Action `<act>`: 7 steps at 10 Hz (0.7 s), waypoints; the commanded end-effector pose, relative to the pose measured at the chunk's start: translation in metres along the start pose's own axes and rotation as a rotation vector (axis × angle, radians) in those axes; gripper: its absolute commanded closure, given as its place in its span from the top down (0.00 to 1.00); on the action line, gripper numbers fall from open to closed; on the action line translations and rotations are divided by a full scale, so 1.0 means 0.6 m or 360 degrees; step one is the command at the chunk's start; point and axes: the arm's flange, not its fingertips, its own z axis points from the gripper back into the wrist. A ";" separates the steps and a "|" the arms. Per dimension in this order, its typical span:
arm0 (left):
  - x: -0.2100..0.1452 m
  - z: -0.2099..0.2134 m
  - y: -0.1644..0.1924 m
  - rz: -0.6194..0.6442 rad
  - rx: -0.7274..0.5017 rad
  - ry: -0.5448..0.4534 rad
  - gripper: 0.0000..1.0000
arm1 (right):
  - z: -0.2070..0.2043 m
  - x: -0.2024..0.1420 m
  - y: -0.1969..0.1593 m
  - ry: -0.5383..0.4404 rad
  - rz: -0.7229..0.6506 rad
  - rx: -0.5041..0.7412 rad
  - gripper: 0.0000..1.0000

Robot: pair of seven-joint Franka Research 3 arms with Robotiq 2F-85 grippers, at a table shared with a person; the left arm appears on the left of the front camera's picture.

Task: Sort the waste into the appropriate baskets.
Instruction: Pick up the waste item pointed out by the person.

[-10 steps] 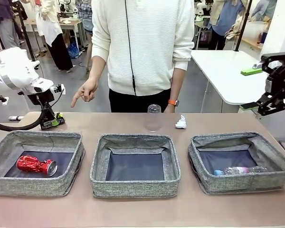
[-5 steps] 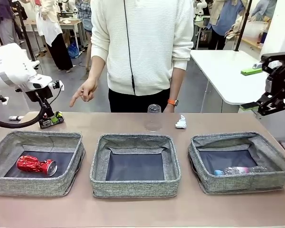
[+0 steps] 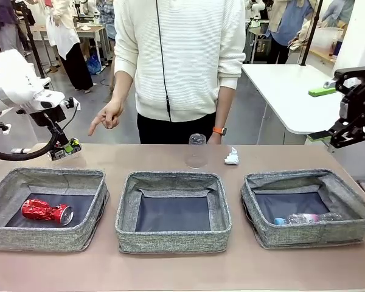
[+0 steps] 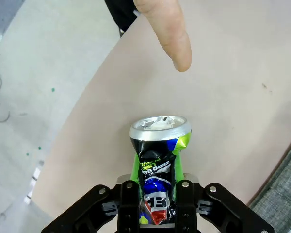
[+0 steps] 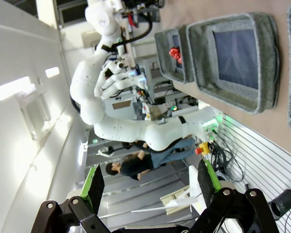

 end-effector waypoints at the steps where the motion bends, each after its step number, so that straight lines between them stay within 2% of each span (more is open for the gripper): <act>1: -0.003 0.021 -0.014 0.0148 -0.0049 -0.0045 0.00 | -0.001 -0.001 0.001 0.0012 0.0015 0.0007 1.00; 2: -0.005 0.058 -0.026 0.0357 -0.0180 -0.0024 0.00 | -0.001 -0.001 0.001 0.0012 0.0015 0.0007 1.00; 3: -0.001 0.125 -0.056 0.0577 -0.0245 -0.0046 0.00 | -0.001 -0.001 0.001 0.0012 0.0015 0.0007 1.00; 4: 0.017 0.197 -0.096 0.1062 -0.0059 -0.0456 0.00 | -0.001 -0.001 0.001 0.0012 0.0015 0.0007 1.00; 5: 0.022 0.238 -0.132 0.1281 0.0021 -0.0571 0.00 | -0.001 -0.001 0.001 0.0012 0.0015 0.0007 1.00; 6: 0.026 0.261 -0.163 0.1423 0.0120 -0.0586 0.00 | -0.001 -0.001 0.001 0.0012 0.0015 0.0007 1.00; 7: 0.028 0.267 -0.204 0.1463 0.0260 -0.0580 0.00 | -0.001 -0.001 0.001 0.0012 0.0015 0.0007 1.00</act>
